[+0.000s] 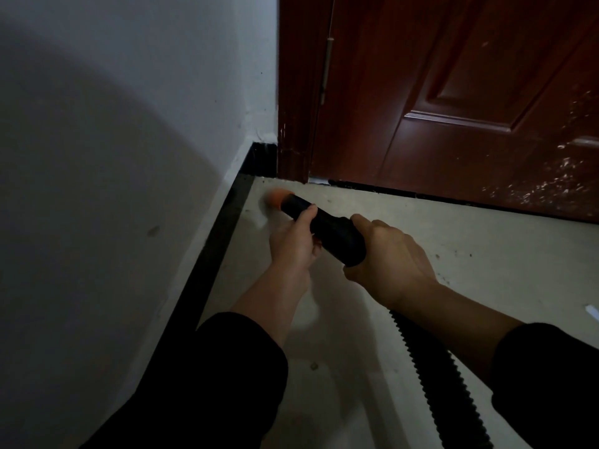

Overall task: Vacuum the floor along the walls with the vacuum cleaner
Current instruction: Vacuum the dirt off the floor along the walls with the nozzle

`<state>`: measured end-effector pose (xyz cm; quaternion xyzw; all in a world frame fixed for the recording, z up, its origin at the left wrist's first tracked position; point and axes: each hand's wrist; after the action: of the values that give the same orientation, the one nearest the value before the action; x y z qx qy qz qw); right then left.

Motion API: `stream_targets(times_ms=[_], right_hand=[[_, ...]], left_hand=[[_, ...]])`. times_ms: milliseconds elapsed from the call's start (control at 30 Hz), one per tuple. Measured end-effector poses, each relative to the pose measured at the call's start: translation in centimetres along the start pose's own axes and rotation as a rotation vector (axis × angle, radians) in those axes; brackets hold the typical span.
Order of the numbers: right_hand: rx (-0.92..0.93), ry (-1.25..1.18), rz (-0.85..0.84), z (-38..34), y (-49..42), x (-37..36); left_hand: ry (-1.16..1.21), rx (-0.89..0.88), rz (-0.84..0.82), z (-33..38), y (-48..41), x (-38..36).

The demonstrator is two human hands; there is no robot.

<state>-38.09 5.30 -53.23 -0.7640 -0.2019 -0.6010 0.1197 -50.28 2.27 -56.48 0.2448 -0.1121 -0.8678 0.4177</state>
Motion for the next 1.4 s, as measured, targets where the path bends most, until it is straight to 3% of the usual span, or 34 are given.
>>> stream_targets(times_ms=[1400], right_hand=[[-0.025,-0.176,-0.015,-1.3,-5.2,-2.2]], left_hand=[[-0.109,-0.091,-0.019,1.1,-5.6,-0.1]])
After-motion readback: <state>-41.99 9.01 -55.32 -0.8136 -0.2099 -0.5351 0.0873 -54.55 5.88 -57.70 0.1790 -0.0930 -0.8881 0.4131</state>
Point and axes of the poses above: each hand's wrist, its own y-axis away from the middle knuckle, its own x-axis out of the back of the hand, z = x × y, and after that the axes turned 11 degrees about -x, right-handed
